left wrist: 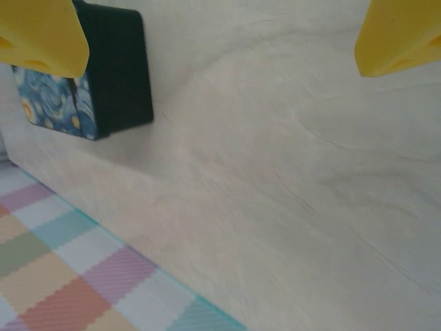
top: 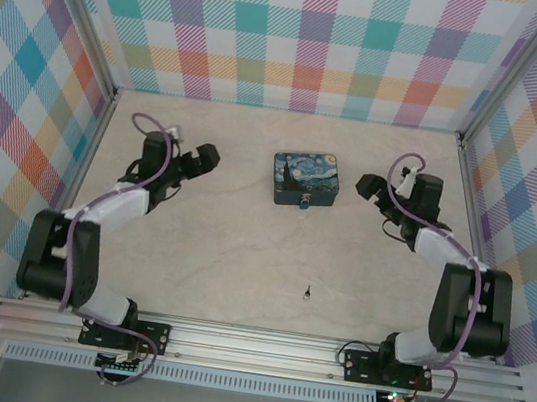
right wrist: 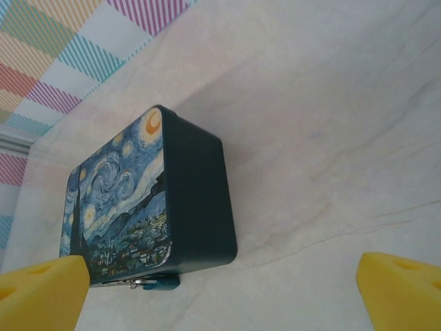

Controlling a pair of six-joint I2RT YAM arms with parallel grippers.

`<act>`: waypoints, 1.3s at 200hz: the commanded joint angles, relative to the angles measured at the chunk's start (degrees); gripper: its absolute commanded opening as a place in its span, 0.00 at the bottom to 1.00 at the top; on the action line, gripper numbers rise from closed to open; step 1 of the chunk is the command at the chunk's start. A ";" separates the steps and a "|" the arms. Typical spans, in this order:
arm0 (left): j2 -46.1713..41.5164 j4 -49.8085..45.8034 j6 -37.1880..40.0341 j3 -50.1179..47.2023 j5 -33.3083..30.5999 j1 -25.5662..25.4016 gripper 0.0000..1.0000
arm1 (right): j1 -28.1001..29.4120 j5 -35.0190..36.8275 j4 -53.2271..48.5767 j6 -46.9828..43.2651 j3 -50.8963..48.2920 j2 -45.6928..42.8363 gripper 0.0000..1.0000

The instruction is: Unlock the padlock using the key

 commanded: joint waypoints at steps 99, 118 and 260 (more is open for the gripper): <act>29.34 0.27 -8.74 26.58 11.36 -14.91 0.94 | 8.17 -8.31 1.96 4.52 20.77 23.88 0.95; 31.08 0.26 -9.26 27.88 12.44 -15.39 0.93 | 8.95 -9.46 0.93 3.20 21.94 24.73 0.93; 26.02 -3.07 -4.88 23.94 11.97 -15.65 0.93 | 21.23 -9.71 1.26 3.27 9.25 12.55 0.92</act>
